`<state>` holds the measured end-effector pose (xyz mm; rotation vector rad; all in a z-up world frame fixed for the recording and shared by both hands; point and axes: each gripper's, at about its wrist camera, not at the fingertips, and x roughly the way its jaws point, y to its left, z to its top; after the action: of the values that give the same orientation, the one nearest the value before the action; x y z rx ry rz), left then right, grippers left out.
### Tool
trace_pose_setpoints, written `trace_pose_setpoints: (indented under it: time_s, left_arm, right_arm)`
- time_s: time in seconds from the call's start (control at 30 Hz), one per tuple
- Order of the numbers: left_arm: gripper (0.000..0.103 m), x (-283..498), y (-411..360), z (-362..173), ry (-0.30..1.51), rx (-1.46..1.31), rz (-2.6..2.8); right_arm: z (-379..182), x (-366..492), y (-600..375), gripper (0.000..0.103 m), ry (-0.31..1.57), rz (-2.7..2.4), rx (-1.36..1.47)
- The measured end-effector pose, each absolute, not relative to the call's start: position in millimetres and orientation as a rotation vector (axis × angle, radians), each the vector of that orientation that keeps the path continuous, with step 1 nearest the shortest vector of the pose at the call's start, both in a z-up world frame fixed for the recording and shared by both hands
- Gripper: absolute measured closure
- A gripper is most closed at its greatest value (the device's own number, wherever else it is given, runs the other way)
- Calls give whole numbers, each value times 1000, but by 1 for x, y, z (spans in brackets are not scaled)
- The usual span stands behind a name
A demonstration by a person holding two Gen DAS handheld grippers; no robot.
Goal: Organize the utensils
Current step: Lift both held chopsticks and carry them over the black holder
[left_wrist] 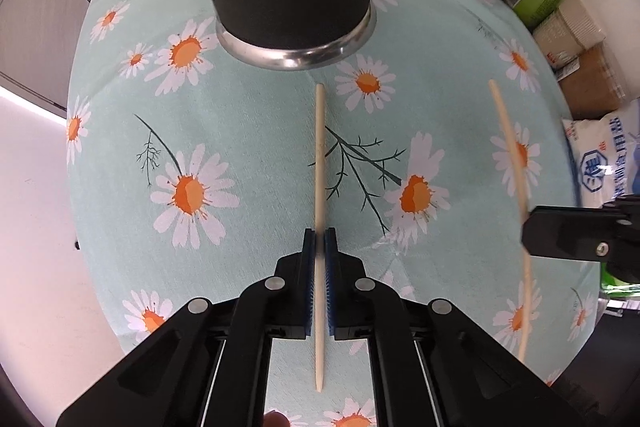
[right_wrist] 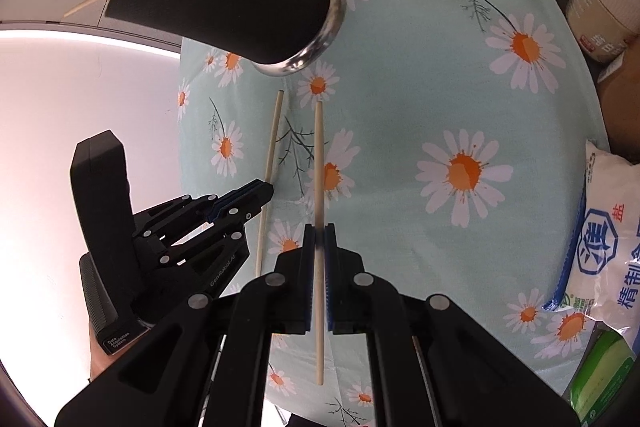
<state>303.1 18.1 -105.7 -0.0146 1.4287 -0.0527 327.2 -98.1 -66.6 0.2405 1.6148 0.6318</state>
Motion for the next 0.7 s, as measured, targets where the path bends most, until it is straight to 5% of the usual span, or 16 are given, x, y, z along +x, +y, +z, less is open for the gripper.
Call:
trace_pose_setpoints:
  time_s: [0.7]
  left_arm:
    - [99, 226, 70, -9, 1098, -255, -242]
  right_arm:
    - [-1, 304, -55, 98, 1364, 703, 152]
